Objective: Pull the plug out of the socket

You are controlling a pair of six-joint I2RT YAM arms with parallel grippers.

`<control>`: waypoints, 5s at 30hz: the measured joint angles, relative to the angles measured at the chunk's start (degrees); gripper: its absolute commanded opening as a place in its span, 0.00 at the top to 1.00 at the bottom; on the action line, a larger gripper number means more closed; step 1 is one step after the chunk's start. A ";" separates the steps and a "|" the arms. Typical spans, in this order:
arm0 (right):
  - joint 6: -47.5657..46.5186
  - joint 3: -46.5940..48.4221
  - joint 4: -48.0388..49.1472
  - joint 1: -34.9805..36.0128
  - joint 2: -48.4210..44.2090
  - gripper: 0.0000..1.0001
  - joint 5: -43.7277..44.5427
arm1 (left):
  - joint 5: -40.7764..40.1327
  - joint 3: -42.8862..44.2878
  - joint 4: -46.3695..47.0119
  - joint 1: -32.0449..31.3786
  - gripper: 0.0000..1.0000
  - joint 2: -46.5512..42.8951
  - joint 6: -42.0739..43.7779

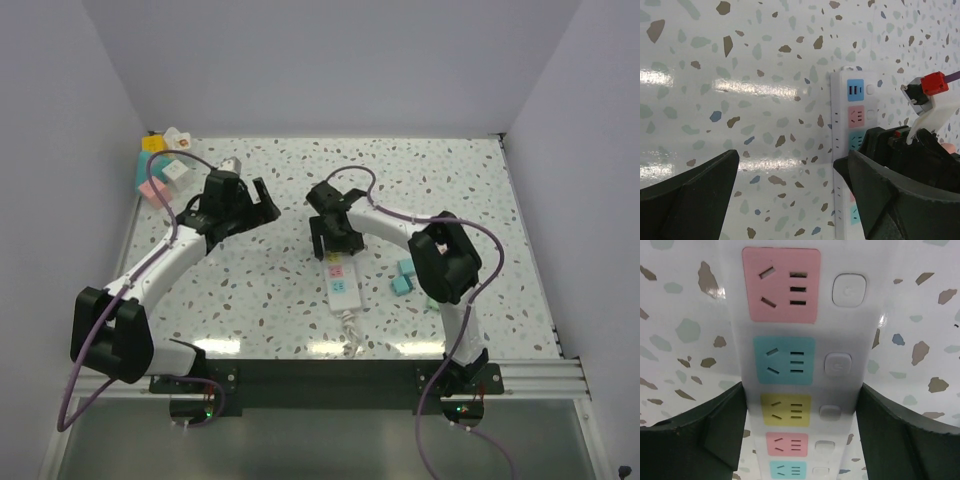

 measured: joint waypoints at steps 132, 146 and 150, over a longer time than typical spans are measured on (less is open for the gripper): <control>2.91 2.29 16.15 -27.89 0.94 0.04 -29.53 | -28.02 62.29 -17.77 25.81 0.40 62.07 -4.96; 2.97 2.23 16.28 -27.89 0.94 0.05 -30.77 | -23.17 31.74 -9.03 21.70 0.74 42.53 1.29; 2.89 1.97 16.20 -27.89 0.94 0.05 -30.75 | -18.97 14.73 -9.57 16.28 0.76 29.09 1.05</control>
